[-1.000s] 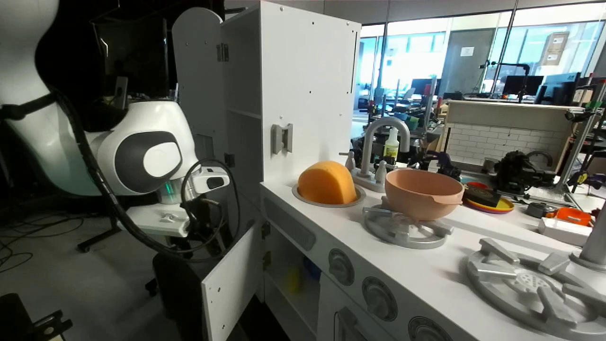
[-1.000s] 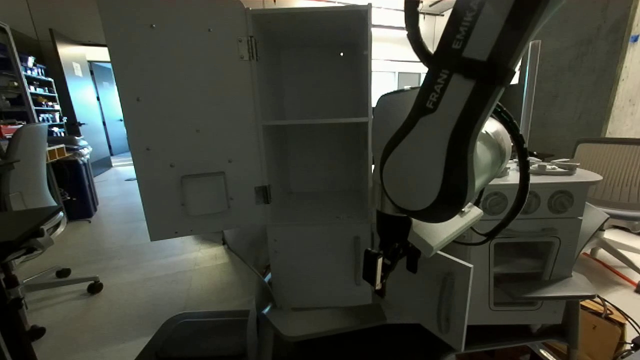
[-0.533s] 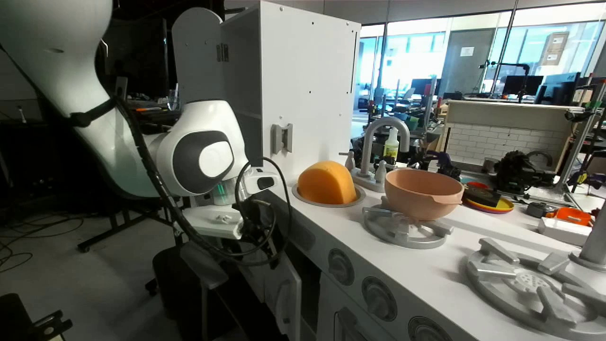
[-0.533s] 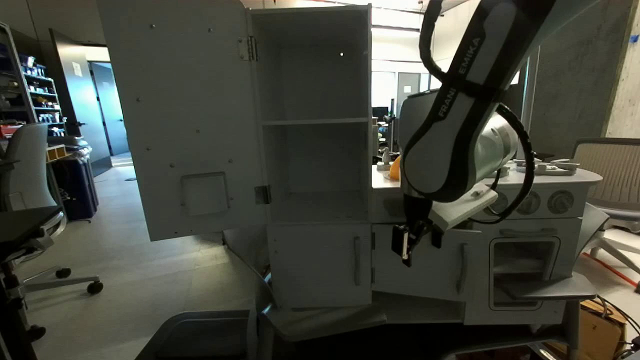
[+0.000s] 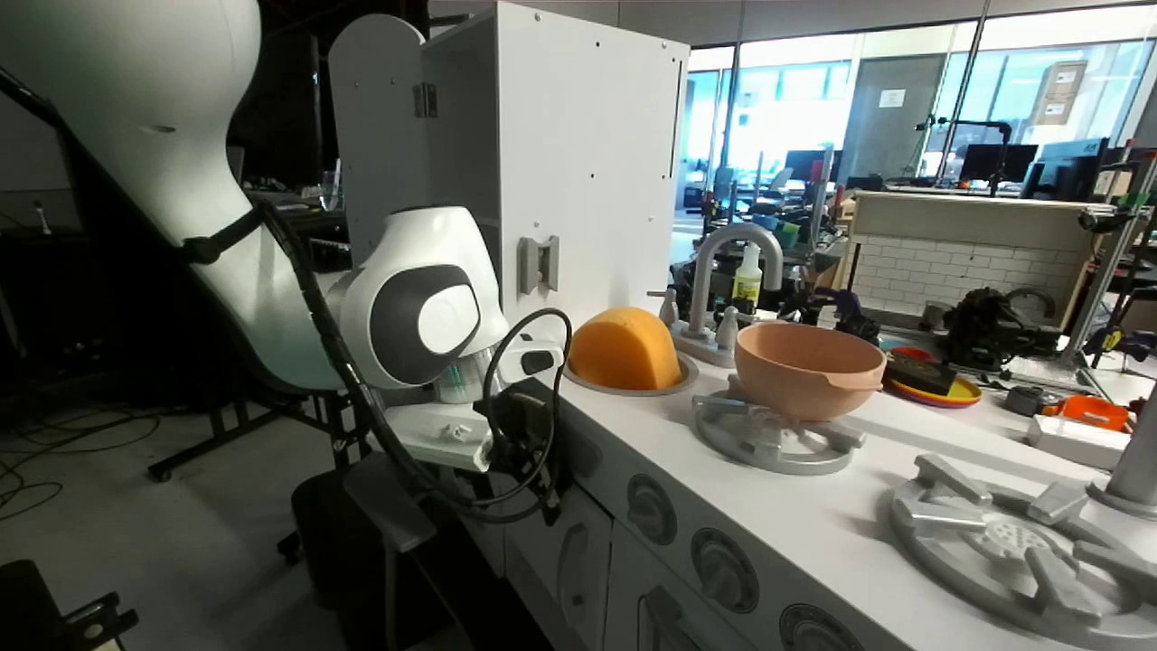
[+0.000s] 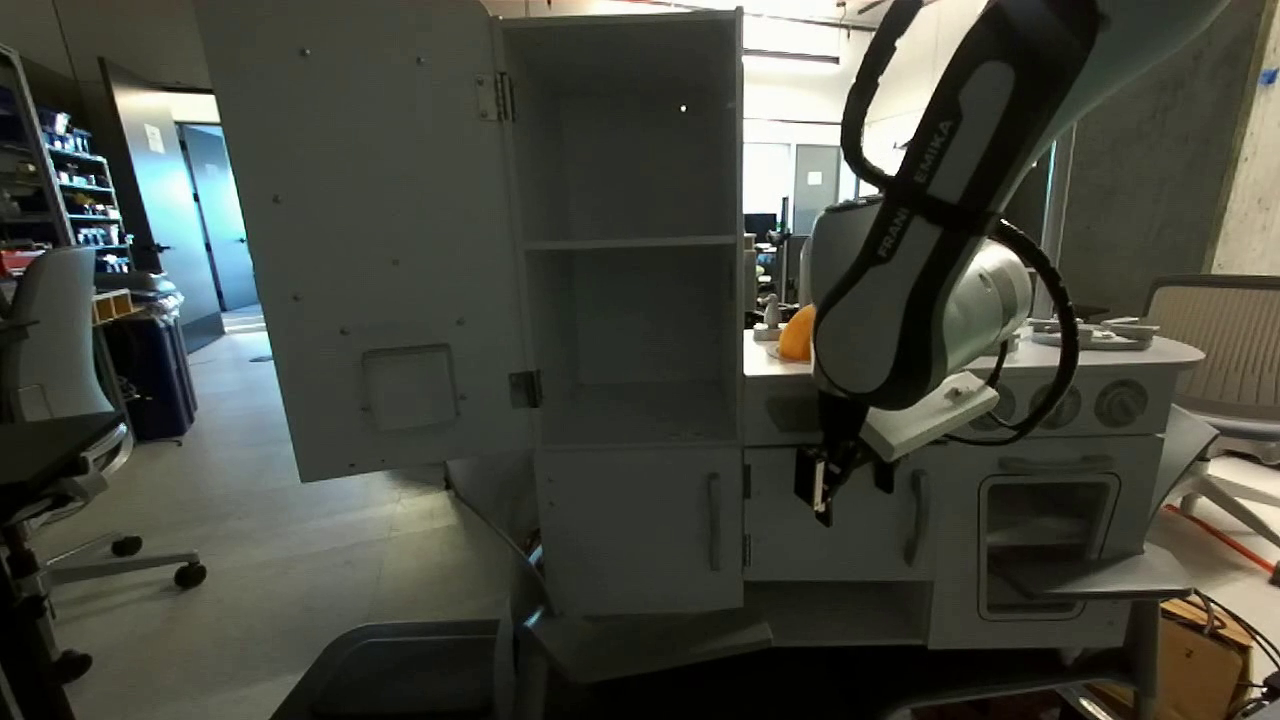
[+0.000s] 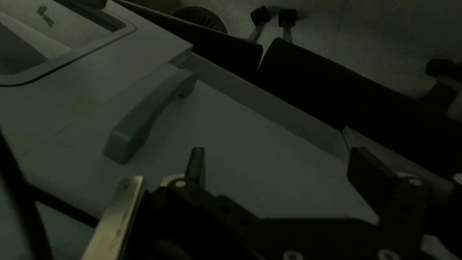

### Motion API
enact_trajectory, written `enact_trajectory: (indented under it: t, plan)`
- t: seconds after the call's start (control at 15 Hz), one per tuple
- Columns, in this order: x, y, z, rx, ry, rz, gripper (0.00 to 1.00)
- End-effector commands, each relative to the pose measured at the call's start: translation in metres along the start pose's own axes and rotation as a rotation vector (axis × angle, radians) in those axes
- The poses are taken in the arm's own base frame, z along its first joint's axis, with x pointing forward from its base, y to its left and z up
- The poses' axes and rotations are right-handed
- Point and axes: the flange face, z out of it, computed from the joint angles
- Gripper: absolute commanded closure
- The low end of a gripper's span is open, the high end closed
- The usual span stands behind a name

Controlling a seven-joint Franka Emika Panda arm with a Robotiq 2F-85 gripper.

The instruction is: Put the blue and yellow objects into the bottom cabinet.

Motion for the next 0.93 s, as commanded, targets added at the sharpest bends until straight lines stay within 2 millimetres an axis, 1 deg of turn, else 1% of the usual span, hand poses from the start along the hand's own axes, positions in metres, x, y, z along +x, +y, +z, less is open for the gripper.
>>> enact_trajectory:
  t: [0.0, 0.13, 0.27, 0.33, 0.4, 0.53, 0.67, 0.73, 0.87]
  plan:
    - [-0.004, 0.011, 0.001, -0.007, 0.085, 0.05, 0.0]
    - [-0.012, 0.02, 0.01, 0.0, 0.143, 0.088, 0.0]
    - [-0.021, 0.021, 0.005, -0.002, 0.198, 0.113, 0.0]
    - [-0.028, 0.025, 0.011, 0.001, 0.222, 0.121, 0.0]
    - [-0.034, 0.024, 0.006, -0.003, 0.243, 0.122, 0.0]
    - [-0.052, 0.03, 0.01, -0.005, 0.283, 0.115, 0.0]
    - [-0.065, 0.031, -0.004, -0.006, 0.327, 0.117, 0.0]
    - [-0.073, 0.031, -0.004, 0.002, 0.357, 0.115, 0.0]
    - [-0.089, 0.023, -0.025, 0.016, 0.399, 0.096, 0.0]
